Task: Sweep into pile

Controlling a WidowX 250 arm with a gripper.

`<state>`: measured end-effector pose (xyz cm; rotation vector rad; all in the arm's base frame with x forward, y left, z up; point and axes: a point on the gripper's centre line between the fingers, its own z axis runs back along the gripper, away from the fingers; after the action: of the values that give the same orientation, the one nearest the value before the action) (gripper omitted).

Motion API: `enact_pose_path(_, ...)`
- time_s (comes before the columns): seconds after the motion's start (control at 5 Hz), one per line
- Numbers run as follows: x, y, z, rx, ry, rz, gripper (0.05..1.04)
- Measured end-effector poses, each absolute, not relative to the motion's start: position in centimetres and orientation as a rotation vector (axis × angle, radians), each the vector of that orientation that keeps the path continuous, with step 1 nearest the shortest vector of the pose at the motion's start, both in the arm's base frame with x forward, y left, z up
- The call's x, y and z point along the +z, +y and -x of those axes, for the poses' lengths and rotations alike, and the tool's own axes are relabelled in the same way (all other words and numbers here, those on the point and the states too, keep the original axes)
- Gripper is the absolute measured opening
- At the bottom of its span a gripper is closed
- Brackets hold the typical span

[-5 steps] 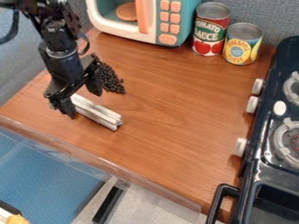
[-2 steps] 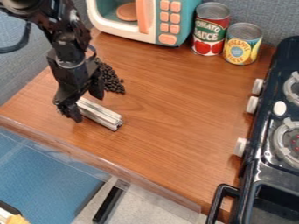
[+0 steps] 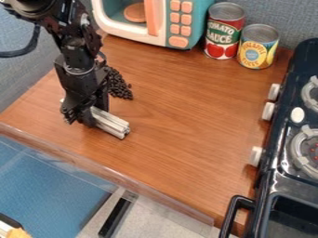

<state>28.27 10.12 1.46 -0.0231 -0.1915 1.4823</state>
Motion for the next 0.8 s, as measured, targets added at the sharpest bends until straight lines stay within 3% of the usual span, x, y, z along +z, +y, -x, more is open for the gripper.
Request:
enact_pose_path(0.2,1.5,9.4,-28.2,1.452,-0.140,0.066,0.378)
enact_pose_path(0.8,5.9,13.3,-32.3,1.333,-0.253,0.193,0.378)
